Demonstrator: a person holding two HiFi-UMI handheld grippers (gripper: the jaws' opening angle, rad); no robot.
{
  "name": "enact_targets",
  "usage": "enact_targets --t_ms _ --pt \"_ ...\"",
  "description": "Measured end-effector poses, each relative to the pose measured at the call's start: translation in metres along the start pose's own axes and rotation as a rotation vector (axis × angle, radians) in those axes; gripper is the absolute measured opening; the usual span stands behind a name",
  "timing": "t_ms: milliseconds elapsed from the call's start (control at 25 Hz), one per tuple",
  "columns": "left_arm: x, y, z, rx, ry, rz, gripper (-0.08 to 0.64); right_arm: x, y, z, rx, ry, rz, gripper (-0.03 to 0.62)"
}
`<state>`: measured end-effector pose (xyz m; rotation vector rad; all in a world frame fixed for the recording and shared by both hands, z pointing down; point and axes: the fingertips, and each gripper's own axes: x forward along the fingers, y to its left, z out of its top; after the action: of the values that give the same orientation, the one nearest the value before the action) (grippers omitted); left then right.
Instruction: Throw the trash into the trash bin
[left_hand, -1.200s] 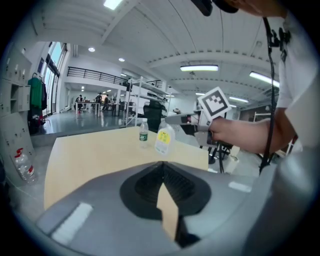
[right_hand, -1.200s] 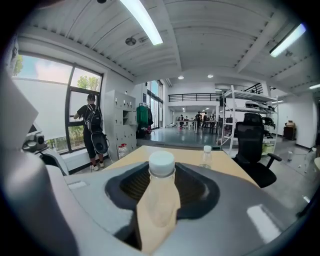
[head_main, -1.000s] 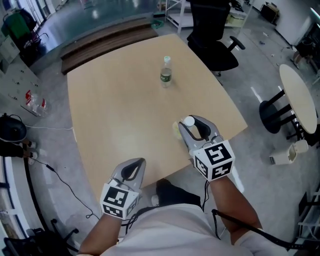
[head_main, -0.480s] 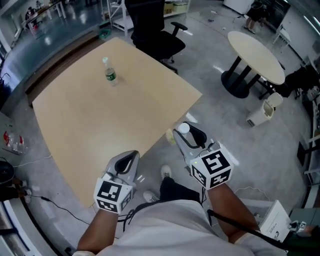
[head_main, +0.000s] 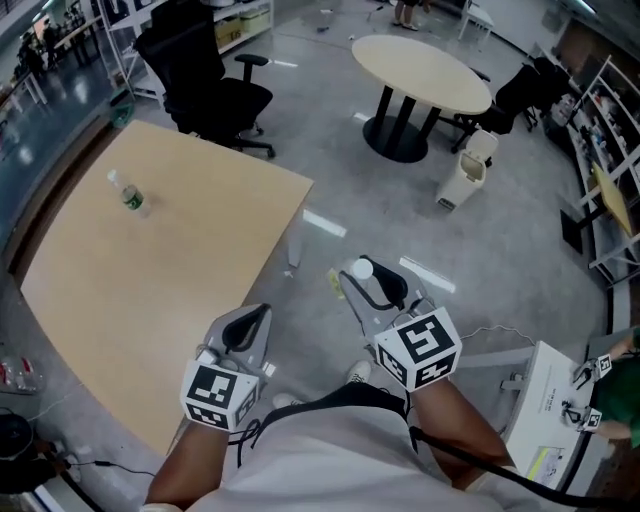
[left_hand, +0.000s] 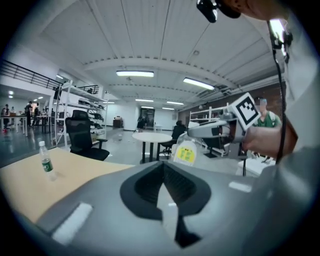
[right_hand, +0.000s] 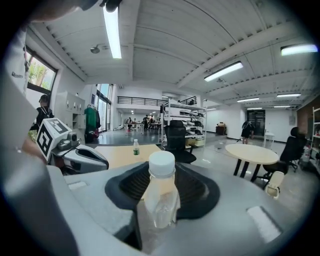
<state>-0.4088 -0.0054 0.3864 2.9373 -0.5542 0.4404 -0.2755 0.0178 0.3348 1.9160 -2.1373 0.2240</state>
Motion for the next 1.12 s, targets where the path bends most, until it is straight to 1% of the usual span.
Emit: enact_targets --t_ms 160,400,600,800,960,1120 --pt "0.034 -0.029 0.01 0.023 -0.002 -0.071 0.008 -0.031 -0.041 -0.006 0.02 -0.006 -0.087 0.155" --pt "0.086 -0.074 0.032 0.052 0.003 -0.156 0.008 -0.074 -0.099 -0.018 0.056 -0.005 -0.171 0.155" --pt "0.13 -0.109 0.042 0.078 -0.013 -0.208 0.008 -0.103 -0.145 -0.036 0.063 -0.012 -0.227 0.155" --pt "0.174 -0.145 0.046 0.113 0.009 -0.257 0.008 -0.133 -0.193 -0.055 0.095 -0.005 -0.284 0.155" --pt "0.209 -0.17 0.048 0.116 0.023 -0.297 0.008 -0.153 -0.225 -0.068 0.097 0.005 -0.317 0.155" --pt "0.234 -0.197 0.06 0.127 0.029 -0.318 0.008 -0.177 -0.256 -0.076 0.103 0.004 -0.347 0.155"
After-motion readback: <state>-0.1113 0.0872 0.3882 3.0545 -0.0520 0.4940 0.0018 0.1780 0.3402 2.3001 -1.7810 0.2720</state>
